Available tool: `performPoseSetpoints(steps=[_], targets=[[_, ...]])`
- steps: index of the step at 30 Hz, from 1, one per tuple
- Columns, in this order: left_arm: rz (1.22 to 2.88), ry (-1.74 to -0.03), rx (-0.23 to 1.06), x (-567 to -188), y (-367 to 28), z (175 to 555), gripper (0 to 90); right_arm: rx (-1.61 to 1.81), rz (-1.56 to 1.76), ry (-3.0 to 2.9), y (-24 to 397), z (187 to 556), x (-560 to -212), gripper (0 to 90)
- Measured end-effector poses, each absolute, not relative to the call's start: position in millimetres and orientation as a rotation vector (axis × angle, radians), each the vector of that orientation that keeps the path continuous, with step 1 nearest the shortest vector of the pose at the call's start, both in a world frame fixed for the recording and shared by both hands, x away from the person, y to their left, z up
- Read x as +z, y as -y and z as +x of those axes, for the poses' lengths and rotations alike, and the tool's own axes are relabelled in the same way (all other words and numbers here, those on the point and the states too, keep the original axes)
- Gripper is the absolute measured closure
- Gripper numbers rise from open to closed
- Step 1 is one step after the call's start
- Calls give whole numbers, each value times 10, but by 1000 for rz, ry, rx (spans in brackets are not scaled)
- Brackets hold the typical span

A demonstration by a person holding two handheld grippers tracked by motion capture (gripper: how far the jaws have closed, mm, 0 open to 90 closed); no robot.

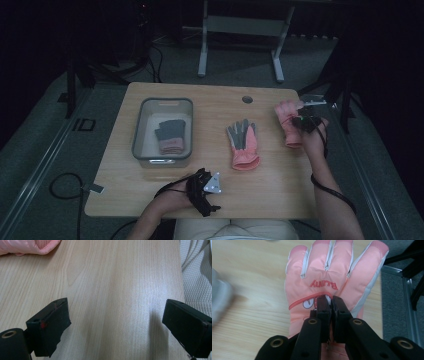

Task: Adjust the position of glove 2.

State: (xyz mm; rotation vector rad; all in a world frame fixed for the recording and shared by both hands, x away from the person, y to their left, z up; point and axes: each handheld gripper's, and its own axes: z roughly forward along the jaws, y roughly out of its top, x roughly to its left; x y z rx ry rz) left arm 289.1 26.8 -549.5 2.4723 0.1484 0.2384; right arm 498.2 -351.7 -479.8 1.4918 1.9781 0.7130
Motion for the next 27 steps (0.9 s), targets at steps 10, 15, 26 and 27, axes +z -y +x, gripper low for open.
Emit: performPoseSetpoints(steps=[10,15,26,27], targets=[[2448,-159,245,-5477,-306,2891,69,755,1534,-1836,3371,4333,-4509,856],[2465,-142,257,-5476,-285,2881,69,779,1563,-1786,3299,4075,-4494,855],[2489,-135,248,-5498,-265,2874,69,796,1645,-1782,3266,3953,-4762,852],[2487,-137,247,-5498,-266,2877,69,796,1654,-1784,3264,3971,-4798,852]])
